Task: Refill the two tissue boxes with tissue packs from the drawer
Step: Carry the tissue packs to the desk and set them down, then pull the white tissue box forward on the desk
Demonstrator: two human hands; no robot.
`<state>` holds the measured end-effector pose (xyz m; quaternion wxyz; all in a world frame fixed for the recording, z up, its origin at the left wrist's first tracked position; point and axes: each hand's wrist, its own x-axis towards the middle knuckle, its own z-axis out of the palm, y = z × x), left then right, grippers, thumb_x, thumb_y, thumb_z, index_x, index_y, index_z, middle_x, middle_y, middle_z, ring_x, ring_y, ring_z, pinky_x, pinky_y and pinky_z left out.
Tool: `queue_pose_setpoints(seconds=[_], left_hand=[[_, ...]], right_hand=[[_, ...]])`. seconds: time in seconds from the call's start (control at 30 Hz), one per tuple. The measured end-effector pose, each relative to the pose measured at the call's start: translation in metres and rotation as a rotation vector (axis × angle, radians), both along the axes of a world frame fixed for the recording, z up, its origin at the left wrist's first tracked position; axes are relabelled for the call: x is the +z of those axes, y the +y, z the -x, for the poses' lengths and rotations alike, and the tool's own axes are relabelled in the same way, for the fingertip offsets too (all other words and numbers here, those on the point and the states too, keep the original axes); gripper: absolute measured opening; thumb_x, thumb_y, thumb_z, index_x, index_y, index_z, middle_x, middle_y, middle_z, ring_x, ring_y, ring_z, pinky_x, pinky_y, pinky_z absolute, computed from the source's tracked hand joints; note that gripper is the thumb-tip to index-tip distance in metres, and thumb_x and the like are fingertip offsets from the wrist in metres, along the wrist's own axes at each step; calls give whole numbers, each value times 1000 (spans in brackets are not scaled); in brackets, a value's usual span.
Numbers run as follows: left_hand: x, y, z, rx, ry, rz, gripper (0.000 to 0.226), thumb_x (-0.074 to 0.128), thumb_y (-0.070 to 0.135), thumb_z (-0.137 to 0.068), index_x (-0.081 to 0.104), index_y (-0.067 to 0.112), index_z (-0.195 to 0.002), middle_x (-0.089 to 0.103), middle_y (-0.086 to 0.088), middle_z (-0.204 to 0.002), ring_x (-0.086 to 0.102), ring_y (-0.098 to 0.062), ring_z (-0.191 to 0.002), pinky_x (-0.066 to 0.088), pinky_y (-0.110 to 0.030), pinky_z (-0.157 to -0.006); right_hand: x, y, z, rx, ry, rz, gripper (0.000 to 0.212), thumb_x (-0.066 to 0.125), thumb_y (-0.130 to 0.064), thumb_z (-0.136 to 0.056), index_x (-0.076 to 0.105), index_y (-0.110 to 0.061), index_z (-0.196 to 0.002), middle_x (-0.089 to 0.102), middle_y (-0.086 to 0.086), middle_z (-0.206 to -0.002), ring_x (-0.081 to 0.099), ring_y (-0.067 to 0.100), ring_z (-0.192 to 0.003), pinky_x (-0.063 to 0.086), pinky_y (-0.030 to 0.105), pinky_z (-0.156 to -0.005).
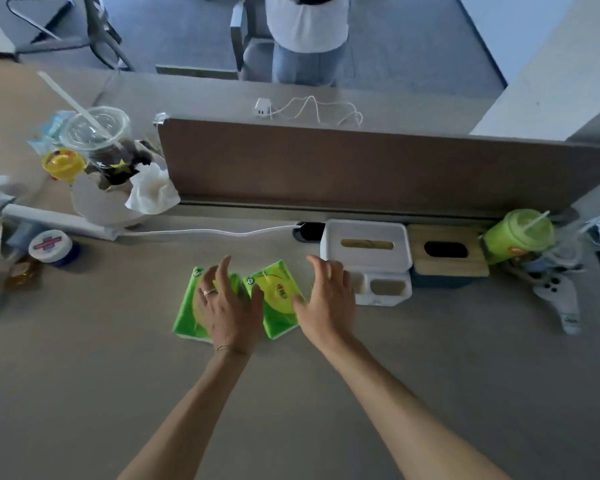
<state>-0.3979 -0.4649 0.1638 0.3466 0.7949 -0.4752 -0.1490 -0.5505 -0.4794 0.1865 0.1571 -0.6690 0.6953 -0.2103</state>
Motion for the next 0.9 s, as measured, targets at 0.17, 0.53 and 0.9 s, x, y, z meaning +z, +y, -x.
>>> queue_pose_setpoints(seconds=[0.17,0.53,0.9], left_hand=[[29,-45,91,-530,-62,114,52,71,22,-73,63,21,-124,61,-2,-126,52,-30,-117,45,-41,-98],[7,-105,154,-1034,-792,-350,116,77,56,-62,21,17,-156,31,-6,-159,27,-26,-145,20,-45,-118],[37,-45,152,-1036,-773,-230,112,73,61,-52,36,15,-148,51,-10,-142,47,-29,-128,37,-41,-107]], right_hand=[[20,-18,92,2,103,-18,81,84,-18,-69,46,-24,-140,52,4,-135,47,28,-125,45,44,-100],[-16,-70,182,503,528,-143,117,90,-33,-58,26,-7,-153,37,15,-146,32,38,-138,30,53,-116],[15,-27,204,627,459,-8,77,83,-22,-55,46,-12,-122,52,10,-118,45,32,-119,39,46,-106]])
